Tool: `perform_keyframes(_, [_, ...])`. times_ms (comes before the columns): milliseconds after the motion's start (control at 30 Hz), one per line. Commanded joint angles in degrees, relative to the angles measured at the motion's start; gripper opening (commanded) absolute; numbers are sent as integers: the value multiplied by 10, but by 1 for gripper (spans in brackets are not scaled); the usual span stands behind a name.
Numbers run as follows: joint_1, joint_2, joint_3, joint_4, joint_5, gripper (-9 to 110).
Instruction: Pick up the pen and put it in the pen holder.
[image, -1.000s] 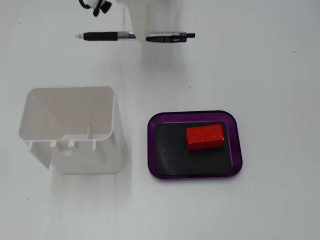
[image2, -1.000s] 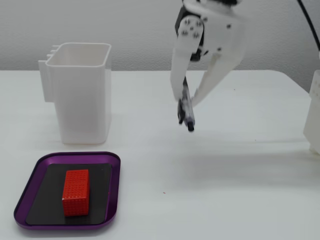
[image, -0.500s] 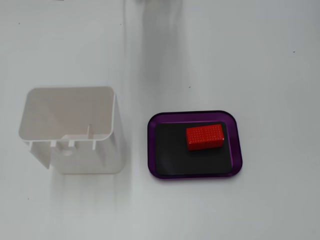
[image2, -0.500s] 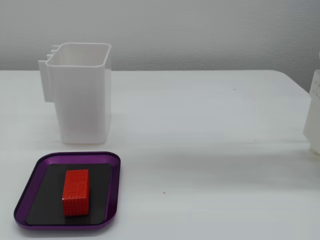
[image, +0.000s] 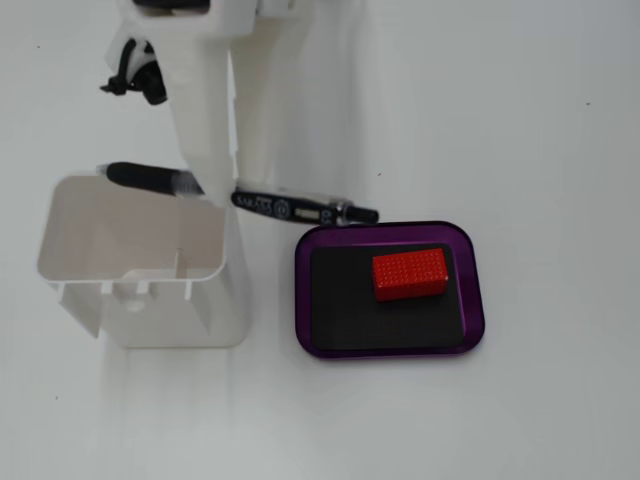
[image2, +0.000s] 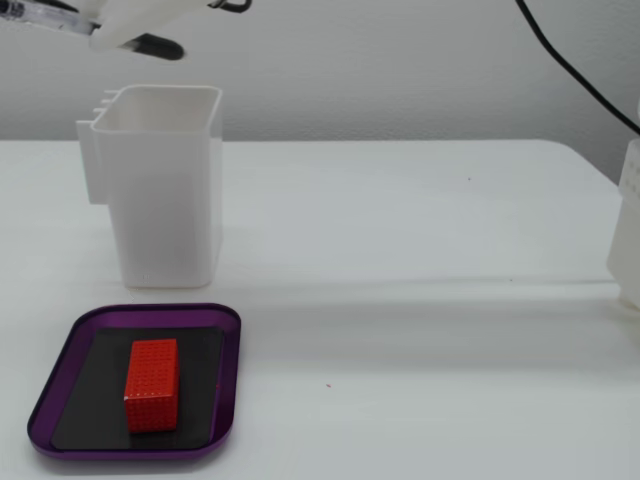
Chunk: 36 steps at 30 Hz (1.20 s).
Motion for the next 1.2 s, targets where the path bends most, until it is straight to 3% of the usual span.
perform_keyframes(0, [-2, -25, -72, -4, 4, -1])
perform_keyframes(800, [14, -69, -80, 29, 47, 0])
perform_keyframes(1167, [20, -69, -88, 75, 40, 8])
